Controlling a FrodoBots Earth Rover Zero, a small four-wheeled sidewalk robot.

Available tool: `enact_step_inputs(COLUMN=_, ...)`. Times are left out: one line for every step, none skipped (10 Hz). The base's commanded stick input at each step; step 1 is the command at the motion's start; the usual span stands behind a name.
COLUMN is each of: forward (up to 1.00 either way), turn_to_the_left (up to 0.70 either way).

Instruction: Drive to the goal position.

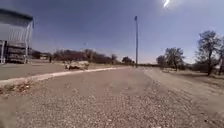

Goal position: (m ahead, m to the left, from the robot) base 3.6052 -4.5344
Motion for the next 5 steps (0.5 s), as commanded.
enact_step_inputs(forward=0.7, turn_to_the_left=0.0)
enact_step_inputs(forward=0.7, turn_to_the_left=0.0)
enact_step_inputs(forward=0.7, turn_to_the_left=0.0)
enact_step_inputs(forward=0.7, turn_to_the_left=-0.14)
enact_step_inputs(forward=0.7, turn_to_the_left=-0.32)
